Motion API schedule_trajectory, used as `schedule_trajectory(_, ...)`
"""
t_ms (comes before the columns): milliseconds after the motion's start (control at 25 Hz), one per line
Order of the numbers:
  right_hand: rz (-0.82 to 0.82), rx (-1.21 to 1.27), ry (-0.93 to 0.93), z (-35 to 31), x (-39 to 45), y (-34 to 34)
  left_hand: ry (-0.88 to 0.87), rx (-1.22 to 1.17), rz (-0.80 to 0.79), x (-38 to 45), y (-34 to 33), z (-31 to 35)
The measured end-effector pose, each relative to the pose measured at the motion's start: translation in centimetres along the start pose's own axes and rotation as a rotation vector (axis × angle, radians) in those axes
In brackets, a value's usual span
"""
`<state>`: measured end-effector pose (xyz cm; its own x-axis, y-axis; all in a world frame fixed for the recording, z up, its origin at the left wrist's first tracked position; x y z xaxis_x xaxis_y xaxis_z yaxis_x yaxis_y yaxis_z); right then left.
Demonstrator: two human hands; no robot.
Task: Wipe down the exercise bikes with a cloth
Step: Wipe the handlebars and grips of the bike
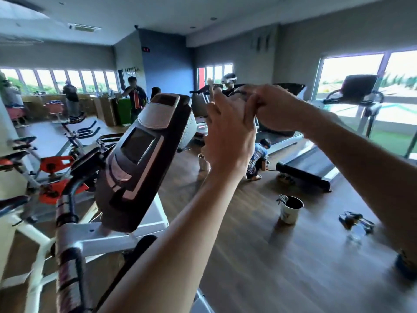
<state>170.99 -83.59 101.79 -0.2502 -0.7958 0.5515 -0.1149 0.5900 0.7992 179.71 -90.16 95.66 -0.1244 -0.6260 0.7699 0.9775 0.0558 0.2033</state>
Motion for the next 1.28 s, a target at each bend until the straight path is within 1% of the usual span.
schedule_trajectory(80,-0.061,0.052,0.012,0.5,0.6,0.0,-0.034,0.042,0.051,0.2,-0.5,0.4)
schedule_trajectory(200,-0.100,0.030,0.009,0.9,0.1,0.9,-0.090,0.059,0.043,0.3,-1.1,0.0)
schedule_trajectory(280,-0.113,0.053,0.025,0.6,0.1,0.8,-0.065,0.109,0.029,-0.1,-0.8,-0.6)
schedule_trajectory(360,-0.113,0.077,0.070,0.7,0.4,1.0,0.015,0.177,-0.037,-1.6,-0.2,-1.5)
schedule_trajectory(400,-0.117,0.066,0.083,0.8,0.6,1.1,0.028,0.233,-0.056,-2.5,0.2,-1.7)
schedule_trajectory(480,-0.123,0.035,0.084,0.8,0.9,1.4,0.008,0.328,-0.054,-3.4,0.5,-2.0)
schedule_trajectory(520,-0.131,0.017,0.073,0.8,1.1,1.5,-0.003,0.338,-0.029,-3.1,0.2,-1.8)
schedule_trajectory(640,-0.164,-0.034,0.084,0.7,1.7,1.7,-0.068,0.344,0.035,-0.7,-1.3,-0.3)
schedule_trajectory(720,-0.150,-0.003,0.109,0.9,1.8,1.8,-0.052,0.353,0.039,-0.1,-1.7,-0.1)
schedule_trajectory(800,-0.141,0.017,0.087,1.0,1.6,1.7,-0.044,0.341,0.032,-1.1,-1.2,-0.6)
schedule_trajectory(920,-0.148,-0.003,0.071,0.8,1.2,1.5,-0.093,0.390,0.022,-3.2,-0.3,-1.9)
schedule_trajectory(1040,-0.137,-0.019,0.051,0.3,1.3,1.5,-0.123,0.320,0.006,-1.5,-0.8,-1.6)
schedule_trajectory(1160,-0.123,-0.025,0.058,0.5,1.4,1.2,-0.214,0.255,0.023,0.7,-2.0,-0.8)
schedule_trajectory(1240,-0.105,0.020,0.029,0.5,1.0,1.2,-0.191,0.208,0.036,0.4,-1.8,-0.8)
schedule_trajectory(1280,-0.101,0.055,0.006,0.3,0.7,1.2,-0.173,0.234,0.042,-0.5,-1.3,-1.1)
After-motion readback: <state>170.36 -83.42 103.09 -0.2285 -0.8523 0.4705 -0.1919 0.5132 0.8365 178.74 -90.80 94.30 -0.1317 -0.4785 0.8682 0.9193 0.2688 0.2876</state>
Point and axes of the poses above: each hand's wrist, its own x-axis towards the middle knuckle, its own y-axis out of the back of the hand, z = x × y, the point moved 3 cm from there along x, towards the middle knuckle, and after that the axes turned 2 degrees about y, right-handed, at the moved point
